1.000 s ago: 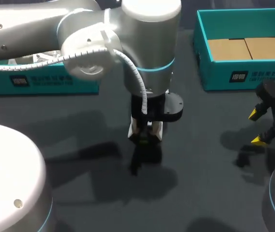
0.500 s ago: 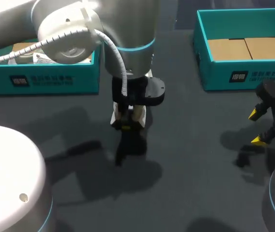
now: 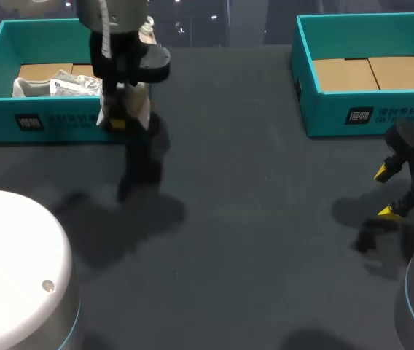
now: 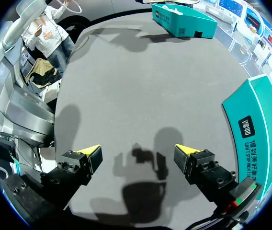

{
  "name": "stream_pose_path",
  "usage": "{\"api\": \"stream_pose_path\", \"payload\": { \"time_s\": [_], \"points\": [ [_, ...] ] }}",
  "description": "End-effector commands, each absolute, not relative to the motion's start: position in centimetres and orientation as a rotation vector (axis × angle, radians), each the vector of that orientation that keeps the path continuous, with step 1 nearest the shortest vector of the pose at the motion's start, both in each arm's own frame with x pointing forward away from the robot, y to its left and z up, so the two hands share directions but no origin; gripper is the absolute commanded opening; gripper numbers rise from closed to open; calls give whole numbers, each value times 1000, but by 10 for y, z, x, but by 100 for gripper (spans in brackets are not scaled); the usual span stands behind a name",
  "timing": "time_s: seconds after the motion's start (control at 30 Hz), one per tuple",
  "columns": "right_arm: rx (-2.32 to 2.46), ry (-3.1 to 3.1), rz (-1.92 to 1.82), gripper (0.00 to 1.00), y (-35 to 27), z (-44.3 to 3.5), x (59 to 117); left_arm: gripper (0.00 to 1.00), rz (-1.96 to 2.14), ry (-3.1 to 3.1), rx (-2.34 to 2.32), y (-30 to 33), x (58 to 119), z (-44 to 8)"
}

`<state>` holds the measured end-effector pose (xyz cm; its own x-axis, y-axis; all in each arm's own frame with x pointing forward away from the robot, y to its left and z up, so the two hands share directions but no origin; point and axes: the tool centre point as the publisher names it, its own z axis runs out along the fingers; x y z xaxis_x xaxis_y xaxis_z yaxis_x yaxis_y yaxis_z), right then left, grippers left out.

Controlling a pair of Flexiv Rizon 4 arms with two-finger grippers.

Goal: Take the shoe out of the shoebox, open the shoe tongue, remove and reinsert the insole, then place the shoe into the shoebox

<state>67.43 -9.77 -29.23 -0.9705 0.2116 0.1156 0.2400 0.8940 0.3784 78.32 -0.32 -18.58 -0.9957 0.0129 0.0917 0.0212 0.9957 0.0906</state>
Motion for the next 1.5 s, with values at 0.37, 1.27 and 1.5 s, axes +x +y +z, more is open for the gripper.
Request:
{"api": "stream_pose_path", "payload": {
  "time_s": [0.37, 1.27, 1.5],
  "points": [
    [-358, -2991, -608, 100, -98, -292, 673, 0, -89, -3061, -72, 65, 801, -172],
    [-358, -2991, -608, 100, -98, -292, 673, 0, -82, -3003, -2, 220, 948, -164],
    [-358, -2991, -608, 100, -98, -292, 673, 0, -127, -3045, 9, 275, 1016, -162]
  ]
}}
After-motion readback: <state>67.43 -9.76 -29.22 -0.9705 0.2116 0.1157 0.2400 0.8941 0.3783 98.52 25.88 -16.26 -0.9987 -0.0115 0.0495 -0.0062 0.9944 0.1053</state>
